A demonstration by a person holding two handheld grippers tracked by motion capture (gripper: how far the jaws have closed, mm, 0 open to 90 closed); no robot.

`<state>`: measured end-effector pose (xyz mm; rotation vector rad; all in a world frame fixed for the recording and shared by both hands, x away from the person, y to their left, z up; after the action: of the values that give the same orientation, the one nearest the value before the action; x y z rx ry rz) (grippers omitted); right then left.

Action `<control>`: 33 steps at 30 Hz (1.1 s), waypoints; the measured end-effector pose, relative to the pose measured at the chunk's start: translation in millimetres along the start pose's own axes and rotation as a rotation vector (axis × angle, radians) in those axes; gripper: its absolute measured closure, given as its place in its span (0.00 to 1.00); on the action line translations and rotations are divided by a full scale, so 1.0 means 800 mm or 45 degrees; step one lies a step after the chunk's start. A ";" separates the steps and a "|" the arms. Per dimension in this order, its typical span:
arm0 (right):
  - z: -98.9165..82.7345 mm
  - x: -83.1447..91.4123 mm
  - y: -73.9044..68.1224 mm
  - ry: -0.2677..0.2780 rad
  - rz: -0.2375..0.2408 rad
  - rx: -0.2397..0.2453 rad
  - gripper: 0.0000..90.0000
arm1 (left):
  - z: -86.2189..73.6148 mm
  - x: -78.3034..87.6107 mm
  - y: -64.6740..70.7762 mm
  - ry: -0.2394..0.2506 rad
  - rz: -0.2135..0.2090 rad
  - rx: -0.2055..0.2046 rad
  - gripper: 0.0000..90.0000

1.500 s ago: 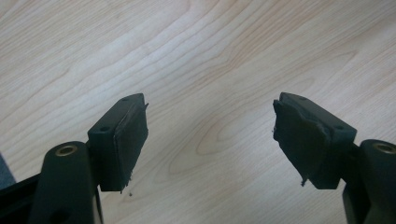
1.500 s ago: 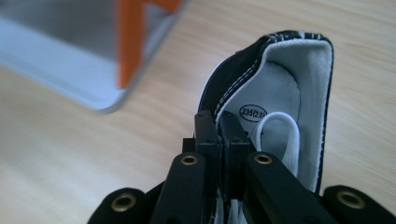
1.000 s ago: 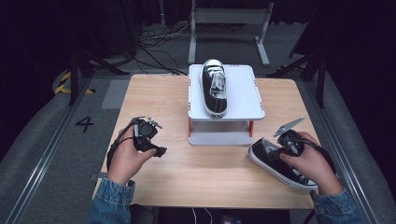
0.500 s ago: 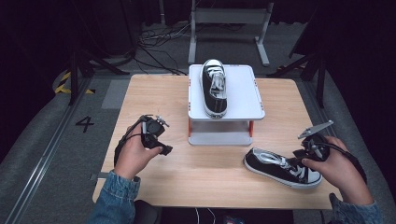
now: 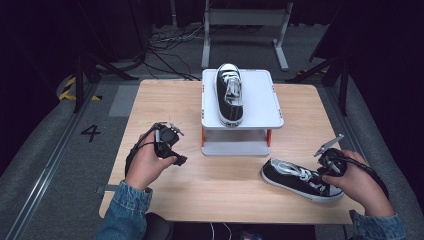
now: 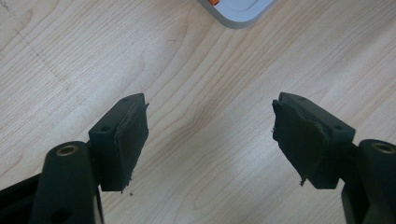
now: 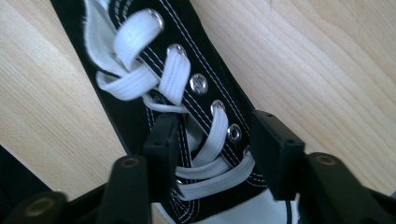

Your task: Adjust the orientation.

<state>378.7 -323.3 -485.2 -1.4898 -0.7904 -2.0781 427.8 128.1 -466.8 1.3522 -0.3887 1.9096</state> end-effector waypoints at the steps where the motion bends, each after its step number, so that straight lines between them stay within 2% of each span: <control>1: 0.001 0.002 -0.001 0.001 0.005 0.001 0.66 | 0.000 0.001 0.000 0.002 0.002 0.001 0.30; 3: 0.003 0.004 0.003 0.017 -0.017 -0.009 0.72 | -0.001 0.001 0.001 0.002 0.000 0.003 0.30; 5: 0.003 0.004 0.006 0.017 -0.037 -0.006 0.73 | -0.002 0.001 0.001 -0.006 0.003 0.003 0.30; 7: 0.000 0.001 0.004 -0.025 -0.050 0.040 0.84 | -0.003 0.001 0.000 -0.007 0.007 0.000 0.30; 8: 0.001 0.001 0.004 -0.048 -0.077 0.063 0.93 | -0.005 0.001 0.000 -0.005 0.007 0.003 0.30; 9: 0.002 0.002 0.006 -0.052 -0.086 0.086 0.96 | -0.007 0.001 0.000 -0.011 0.008 0.009 0.30; 14: 0.008 0.006 0.008 -0.054 -0.105 0.142 0.96 | -0.016 0.002 -0.002 -0.016 0.017 0.024 0.31; 16: 0.022 0.009 0.020 -0.017 -0.172 0.171 0.96 | -0.023 0.004 -0.002 -0.021 0.021 0.036 0.31; 17: 0.022 0.009 0.020 -0.017 -0.172 0.171 0.96 | -0.028 0.006 -0.002 -0.021 0.024 0.048 0.31; 19: 0.037 0.010 0.031 0.011 -0.235 0.212 0.96 | -0.038 0.009 -0.004 -0.019 0.033 0.067 0.31; 20: 0.057 0.004 0.048 0.067 -0.304 0.214 0.95 | -0.043 0.011 -0.005 -0.015 0.036 0.080 0.31; 21: 0.057 0.004 0.048 0.067 -0.304 0.214 0.95 | -0.048 0.012 -0.006 -0.017 0.045 0.092 0.31; 22: 0.075 -0.010 0.064 0.133 -0.374 0.232 0.91 | -0.057 0.016 -0.008 -0.025 0.057 0.107 0.31; 23: 0.078 -0.017 0.070 0.139 -0.399 0.230 0.92 | -0.057 0.016 -0.008 -0.025 0.057 0.107 0.31; 24: 0.078 -0.017 0.070 0.139 -0.399 0.230 0.92 | -0.061 0.017 -0.008 -0.021 0.058 0.124 0.31; 25: 0.081 -0.028 0.078 0.133 -0.409 0.211 0.84 | -0.065 0.019 -0.009 -0.013 0.063 0.132 0.31; 26: 0.080 -0.026 0.079 0.131 -0.396 0.206 0.77 | -0.071 0.022 -0.011 -0.009 0.067 0.147 0.31; 27: 0.080 -0.026 0.079 0.131 -0.396 0.206 0.77 | -0.071 0.022 -0.011 -0.009 0.067 0.147 0.31; 29: 0.080 -0.015 0.074 0.179 -0.332 0.129 0.75 | -0.073 0.023 -0.013 -0.007 0.066 0.158 0.31; 30: 0.080 -0.001 0.066 0.214 -0.294 0.057 0.72 | -0.074 0.024 -0.013 -0.006 0.067 0.158 0.31; 31: 0.082 0.007 0.056 0.254 -0.234 0.012 0.71 | -0.073 0.024 -0.013 -0.005 0.064 0.153 0.31; 32: 0.082 0.007 0.056 0.254 -0.234 0.012 0.71 | -0.073 0.024 -0.013 -0.005 0.064 0.153 0.31; 33: 0.092 0.022 0.035 0.341 -0.148 0.003 0.68 | -0.072 0.023 -0.011 -0.009 0.065 0.148 0.31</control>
<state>441.7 -294.0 -445.2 -1.1547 -0.7891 -2.2993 392.5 177.3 -474.4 1.4372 -0.3224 1.9964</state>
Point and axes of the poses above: each handheld gripper's, and its own axes: x roughly backward along the jaws, z roughly out of its top, y roughly to its right, the point moved 9 cm from there along -x, roughly forward along the jaws, and after that the axes turned 9 degrees about -z, right-handed, at the moved point
